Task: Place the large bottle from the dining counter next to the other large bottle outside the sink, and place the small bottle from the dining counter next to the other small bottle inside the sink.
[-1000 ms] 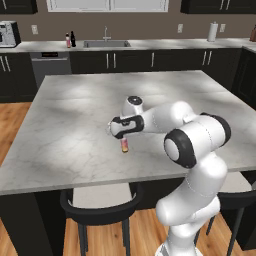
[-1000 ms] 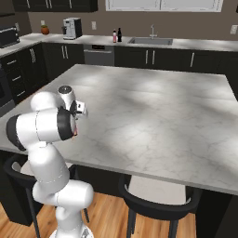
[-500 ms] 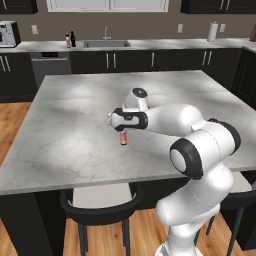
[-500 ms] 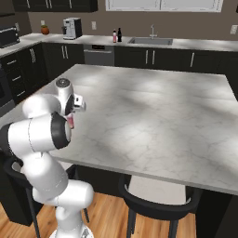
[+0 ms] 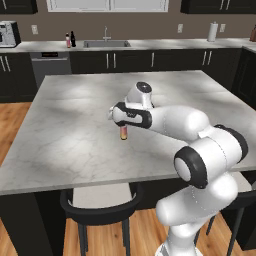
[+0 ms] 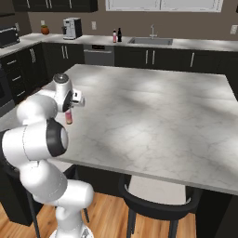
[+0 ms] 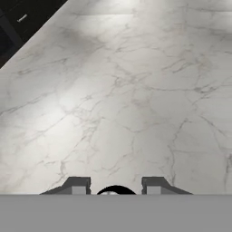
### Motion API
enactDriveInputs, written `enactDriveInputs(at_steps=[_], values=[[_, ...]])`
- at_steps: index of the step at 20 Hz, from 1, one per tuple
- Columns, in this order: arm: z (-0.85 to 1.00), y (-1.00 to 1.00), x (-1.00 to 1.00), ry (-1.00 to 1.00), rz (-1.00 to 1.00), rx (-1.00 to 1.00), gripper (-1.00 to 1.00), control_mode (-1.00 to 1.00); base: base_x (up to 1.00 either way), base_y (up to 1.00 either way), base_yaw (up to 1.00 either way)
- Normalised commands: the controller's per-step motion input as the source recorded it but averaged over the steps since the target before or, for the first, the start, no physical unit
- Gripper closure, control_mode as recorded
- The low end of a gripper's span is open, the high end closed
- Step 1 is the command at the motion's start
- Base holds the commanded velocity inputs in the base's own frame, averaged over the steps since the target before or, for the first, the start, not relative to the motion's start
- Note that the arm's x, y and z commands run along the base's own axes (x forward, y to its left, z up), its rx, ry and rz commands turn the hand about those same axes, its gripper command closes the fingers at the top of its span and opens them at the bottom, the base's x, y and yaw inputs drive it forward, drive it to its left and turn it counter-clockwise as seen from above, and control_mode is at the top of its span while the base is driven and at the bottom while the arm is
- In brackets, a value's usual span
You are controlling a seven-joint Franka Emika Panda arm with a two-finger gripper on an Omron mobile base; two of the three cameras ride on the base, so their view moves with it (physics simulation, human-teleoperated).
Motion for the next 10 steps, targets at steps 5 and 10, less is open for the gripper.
enactDriveInputs(at_steps=[5,10], values=[[0.43,-0.01,-0.21,0.0,0.0,0.0,1.0,-1.0,0.0,0.0,0.0],[0.25,0.0,-0.22,0.0,0.0,0.0,1.0,-1.0,0.0,0.0,0.0]])
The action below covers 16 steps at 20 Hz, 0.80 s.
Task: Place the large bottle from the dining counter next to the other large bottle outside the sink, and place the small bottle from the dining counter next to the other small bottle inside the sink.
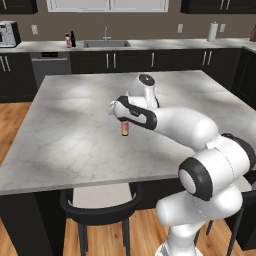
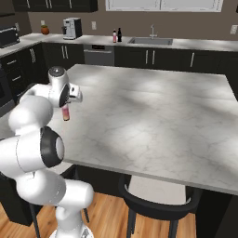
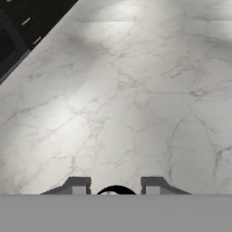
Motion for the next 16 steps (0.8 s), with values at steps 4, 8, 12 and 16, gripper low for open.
enactDriveInputs(at_steps=[4,8,12,16], values=[[0.08,0.0,-0.1,0.0,0.0,0.0,1.0,1.0,-0.1,0.0,0.0],[0.0,0.0,0.0,0.0,0.0,0.0,1.0,1.0,-0.29,0.0,0.0],[0.0,0.0,0.0,0.0,0.0,0.0,1.0,1.0,-0.59,0.25,-0.01],[0.0,0.0,0.0,0.0,0.0,0.0,1.0,1.0,-0.97,0.63,-0.02]])
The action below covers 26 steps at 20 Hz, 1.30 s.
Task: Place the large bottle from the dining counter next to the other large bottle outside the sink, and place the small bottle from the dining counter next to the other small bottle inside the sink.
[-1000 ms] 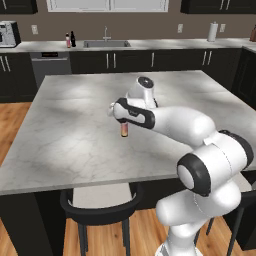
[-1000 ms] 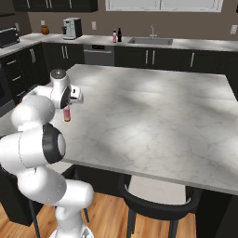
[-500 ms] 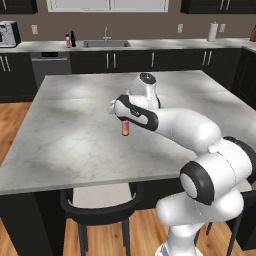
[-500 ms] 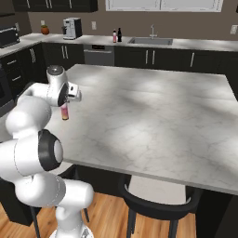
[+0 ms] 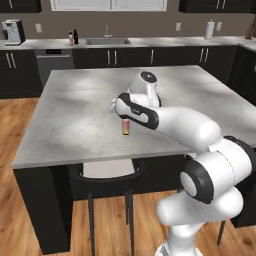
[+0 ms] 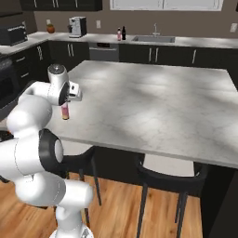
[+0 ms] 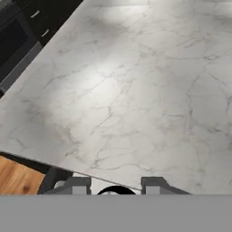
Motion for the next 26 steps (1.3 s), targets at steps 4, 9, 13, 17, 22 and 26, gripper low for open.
enactDriveInputs(at_steps=[4,9,13,17,22,26], values=[[0.0,0.0,0.0,0.0,0.0,0.0,1.0,1.0,-0.93,0.92,-0.01],[0.0,0.0,0.0,0.0,0.0,0.0,1.0,1.0,-0.45,1.0,0.0],[0.0,0.0,0.0,0.0,0.0,0.0,1.0,1.0,0.17,0.97,-0.01],[0.0,0.0,0.0,0.0,0.0,0.0,1.0,1.0,0.36,0.98,0.0],[0.0,0.0,0.0,0.0,0.0,0.0,1.0,1.0,0.59,0.78,-0.01],[0.0,0.0,0.0,0.0,0.0,0.0,1.0,1.0,0.89,0.52,-0.03]])
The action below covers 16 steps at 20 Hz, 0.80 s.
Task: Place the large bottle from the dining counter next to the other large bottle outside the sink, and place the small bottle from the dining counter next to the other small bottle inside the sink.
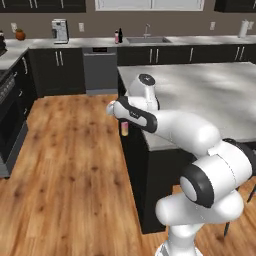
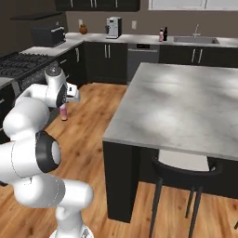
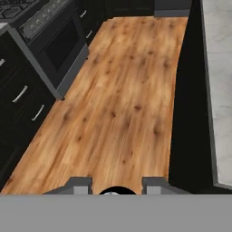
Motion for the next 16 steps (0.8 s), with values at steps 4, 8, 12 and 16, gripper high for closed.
enactDriveInputs(at_steps=[4,8,12,16], values=[[0.0,0.0,0.0,0.0,0.0,0.0,1.0,1.0,1.0,0.28,-0.03],[0.0,0.0,0.0,0.0,0.0,0.0,1.0,1.0,1.0,0.38,-0.04],[0.0,0.0,0.0,0.0,0.0,0.0,1.0,1.0,0.67,0.86,-0.04],[0.0,0.0,0.0,0.0,0.0,0.0,1.0,1.0,0.16,1.0,0.0]])
